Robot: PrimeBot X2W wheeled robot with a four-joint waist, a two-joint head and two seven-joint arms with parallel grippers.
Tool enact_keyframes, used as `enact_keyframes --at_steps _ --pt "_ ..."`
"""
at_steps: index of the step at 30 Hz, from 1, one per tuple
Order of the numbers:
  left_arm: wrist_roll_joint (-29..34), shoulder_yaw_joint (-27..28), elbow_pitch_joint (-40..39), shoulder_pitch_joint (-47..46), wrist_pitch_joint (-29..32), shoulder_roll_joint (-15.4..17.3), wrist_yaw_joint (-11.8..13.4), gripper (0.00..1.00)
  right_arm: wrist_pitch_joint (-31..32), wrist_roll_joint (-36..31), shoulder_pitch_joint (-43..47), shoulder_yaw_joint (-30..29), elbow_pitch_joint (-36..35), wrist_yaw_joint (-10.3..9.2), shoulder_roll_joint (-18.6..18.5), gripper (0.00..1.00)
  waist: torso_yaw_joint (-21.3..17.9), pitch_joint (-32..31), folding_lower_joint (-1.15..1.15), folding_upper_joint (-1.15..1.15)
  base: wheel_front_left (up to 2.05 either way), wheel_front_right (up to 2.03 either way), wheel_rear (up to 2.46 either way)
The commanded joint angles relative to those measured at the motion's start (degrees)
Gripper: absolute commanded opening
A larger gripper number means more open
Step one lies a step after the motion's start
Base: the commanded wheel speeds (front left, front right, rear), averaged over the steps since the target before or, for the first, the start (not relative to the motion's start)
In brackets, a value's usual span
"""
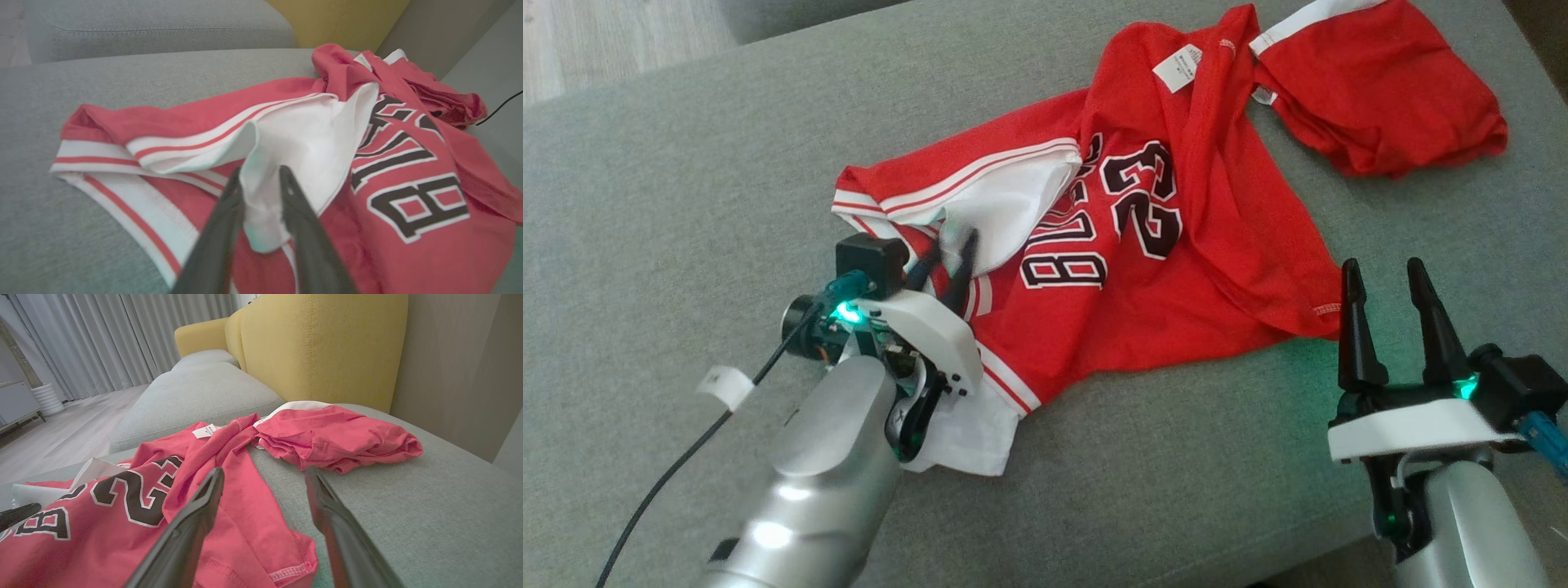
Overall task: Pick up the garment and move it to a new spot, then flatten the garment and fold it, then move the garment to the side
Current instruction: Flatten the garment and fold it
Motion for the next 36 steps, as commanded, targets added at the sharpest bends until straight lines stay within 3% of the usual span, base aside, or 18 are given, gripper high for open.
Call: enact_keyframes --at_steps 1,8,16,24,31,36 --pt "-0.34 1.04 -1.50 -2.88 -0.71 0.43 -0.29 0.00 -0.62 0.25 -0.96 1.27 -1.63 -0.04 -0.25 1.00 -0.01 -0.11 0.00 0.00 0.00 0.00 0.00" --pt "-6.13 3.30 -4.65 -5.04 -1.90 0.66 -2.01 0.00 -0.62 0.17 -0.54 0.79 -0.79 -0.04 -0.25 1.00 0.31 -2.23 0.00 0.00 0.00 0.00 0.00" --pt "-11.39 8.30 -10.00 -11.33 0.89 4.42 -2.26 0.00 -0.62 1.02 -0.88 1.74 -0.14 -0.04 -0.25 1.00 0.27 -3.72 0.00 0.00 0.00 0.00 0.00" --pt "-14.29 15.52 -9.27 -22.22 4.72 11.04 1.66 0.00 -0.62 2.81 -3.08 4.50 -0.48 -0.04 -0.25 1.00 -2.17 -0.35 0.00 0.00 0.00 0.00 0.00" --pt "-10.49 15.18 -2.68 -31.77 8.83 17.28 4.93 0.00 -0.62 4.55 -5.37 7.01 -0.89 -0.04 -0.25 1.00 -4.54 4.21 0.00 0.00 0.00 0.00 0.00" --pt "-8.09 15.07 1.89 -36.96 8.42 20.12 7.10 0.00 -0.62 5.26 -6.55 8.30 -1.11 -0.04 -0.25 1.00 -5.68 6.39 0.00 0.00 0.00 0.00 0.00"
